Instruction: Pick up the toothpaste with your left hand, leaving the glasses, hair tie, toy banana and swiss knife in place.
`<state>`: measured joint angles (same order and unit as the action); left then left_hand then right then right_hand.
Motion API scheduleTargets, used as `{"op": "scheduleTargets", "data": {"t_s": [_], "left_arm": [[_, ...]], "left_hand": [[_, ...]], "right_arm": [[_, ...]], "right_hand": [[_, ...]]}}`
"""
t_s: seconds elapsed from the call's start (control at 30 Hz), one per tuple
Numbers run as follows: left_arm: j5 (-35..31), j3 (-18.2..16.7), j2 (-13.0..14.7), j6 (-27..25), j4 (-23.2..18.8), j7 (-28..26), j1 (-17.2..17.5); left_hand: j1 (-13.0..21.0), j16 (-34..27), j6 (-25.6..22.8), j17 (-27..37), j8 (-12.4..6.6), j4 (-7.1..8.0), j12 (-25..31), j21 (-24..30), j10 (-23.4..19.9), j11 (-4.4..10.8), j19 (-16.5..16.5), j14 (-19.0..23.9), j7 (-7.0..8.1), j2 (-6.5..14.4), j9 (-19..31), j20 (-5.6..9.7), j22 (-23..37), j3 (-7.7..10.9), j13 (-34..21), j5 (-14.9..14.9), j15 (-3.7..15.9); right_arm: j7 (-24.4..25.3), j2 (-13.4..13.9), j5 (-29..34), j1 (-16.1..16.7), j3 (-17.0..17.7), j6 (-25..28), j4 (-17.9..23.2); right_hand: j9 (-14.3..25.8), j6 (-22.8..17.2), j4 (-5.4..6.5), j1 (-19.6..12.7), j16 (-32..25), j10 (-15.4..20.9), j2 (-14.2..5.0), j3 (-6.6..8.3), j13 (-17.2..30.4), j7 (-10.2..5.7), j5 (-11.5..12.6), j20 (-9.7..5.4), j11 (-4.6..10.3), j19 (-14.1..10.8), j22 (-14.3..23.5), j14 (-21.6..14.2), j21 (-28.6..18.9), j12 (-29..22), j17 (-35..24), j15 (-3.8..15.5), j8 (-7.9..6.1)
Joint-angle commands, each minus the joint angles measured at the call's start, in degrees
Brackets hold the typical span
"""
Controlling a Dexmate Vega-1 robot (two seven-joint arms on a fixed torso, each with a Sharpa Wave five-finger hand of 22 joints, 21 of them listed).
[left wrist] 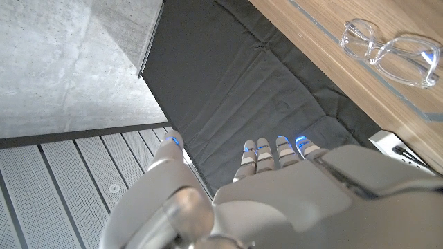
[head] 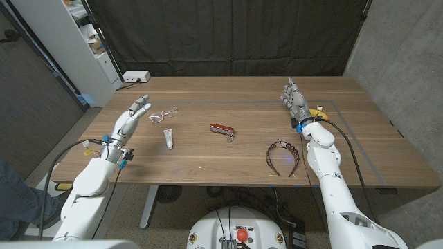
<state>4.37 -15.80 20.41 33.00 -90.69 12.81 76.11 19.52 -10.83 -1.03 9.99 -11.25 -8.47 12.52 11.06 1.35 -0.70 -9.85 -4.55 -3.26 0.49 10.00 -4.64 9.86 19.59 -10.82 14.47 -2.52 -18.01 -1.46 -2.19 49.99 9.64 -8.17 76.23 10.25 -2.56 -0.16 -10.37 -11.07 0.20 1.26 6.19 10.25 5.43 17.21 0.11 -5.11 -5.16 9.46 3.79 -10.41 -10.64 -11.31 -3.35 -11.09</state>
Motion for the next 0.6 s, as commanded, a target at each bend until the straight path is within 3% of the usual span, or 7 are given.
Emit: {"op": "scheduleTargets", "data": {"t_s": [0.03, 0.6], "left_arm": [[-2.8, -1.1, 1.2, -0.2, -0.8, -0.8, 0.5], [-7.2, -1.2, 4.1, -0.6, -0.1, -0.8, -0.4]], "left_hand": [[1.4, -0.2, -0.2, 0.2, -0.4, -0.67, 0.2, 0.2, -0.4, 0.54, -0.2, 0.0, 0.33, 0.2, 0.2, -0.31, 0.2, 0.46, -0.1, 0.5, 0.53], [6.9, 0.0, -0.3, 0.1, -0.42, -1.93, 0.1, 0.3, -0.9, 1.52, 0.9, 0.5, 0.99, 1.2, 0.2, -1.22, 0.1, 2.47, -0.1, 1.0, 0.94]], "right_arm": [[0.6, -0.3, 1.0, 0.1, -0.5, 0.7, 0.7], [2.3, -0.8, 2.4, 1.0, -1.2, 1.9, 3.0]], "right_hand": [[0.3, 0.0, -0.03, -0.2, -0.5, 0.1, -0.32, -0.19, 0.3, -0.05, 0.4, 0.2, -0.04, -0.2, 0.3, 0.0, -0.4, -0.4, -0.3, -0.12, 0.07], [0.3, -0.1, -0.08, -0.2, -0.5, 0.1, -0.35, -0.31, 0.3, -0.11, 0.4, 0.23, -0.03, -0.2, 0.3, 0.0, -0.4, -0.4, -0.3, -0.16, 0.05]]}}
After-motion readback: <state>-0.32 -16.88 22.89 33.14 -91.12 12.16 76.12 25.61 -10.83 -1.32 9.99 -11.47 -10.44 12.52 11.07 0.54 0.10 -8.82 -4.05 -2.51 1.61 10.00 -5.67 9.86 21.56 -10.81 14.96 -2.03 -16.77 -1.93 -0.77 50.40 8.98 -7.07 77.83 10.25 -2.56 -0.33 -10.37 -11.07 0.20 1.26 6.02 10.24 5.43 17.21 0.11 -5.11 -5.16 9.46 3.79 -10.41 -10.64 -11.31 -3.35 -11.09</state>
